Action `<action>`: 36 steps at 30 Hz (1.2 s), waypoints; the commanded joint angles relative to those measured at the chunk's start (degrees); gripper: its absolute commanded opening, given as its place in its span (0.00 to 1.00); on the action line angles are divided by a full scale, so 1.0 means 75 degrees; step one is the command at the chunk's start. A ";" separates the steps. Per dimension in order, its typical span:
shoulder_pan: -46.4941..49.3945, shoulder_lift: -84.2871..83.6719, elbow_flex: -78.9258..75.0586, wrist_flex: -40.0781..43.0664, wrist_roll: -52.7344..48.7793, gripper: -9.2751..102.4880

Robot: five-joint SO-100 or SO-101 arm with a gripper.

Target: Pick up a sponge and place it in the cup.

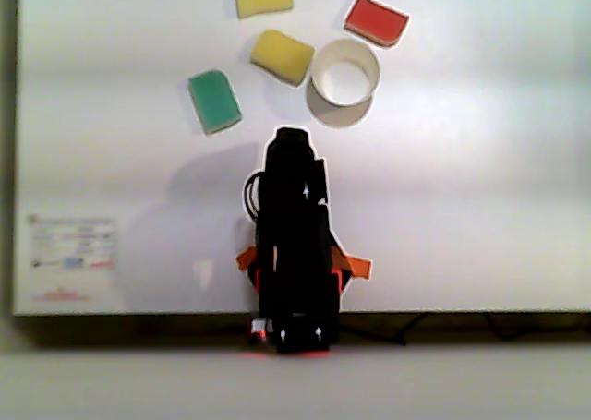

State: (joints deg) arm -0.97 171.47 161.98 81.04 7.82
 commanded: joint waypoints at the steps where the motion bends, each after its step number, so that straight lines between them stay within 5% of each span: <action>1: -0.0059 -0.1230 -0.1336 0.0398 0.0094 0.08; 14: 0.0047 -0.6855 -0.4781 -0.1137 -0.0105 0.21; 26: -0.0316 -1.0629 -0.9129 -0.0422 0.0270 0.29; 36: 0.0094 -1.2375 -1.0793 -0.0199 0.0035 0.30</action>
State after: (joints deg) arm -0.18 77.78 84.55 78.57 8.00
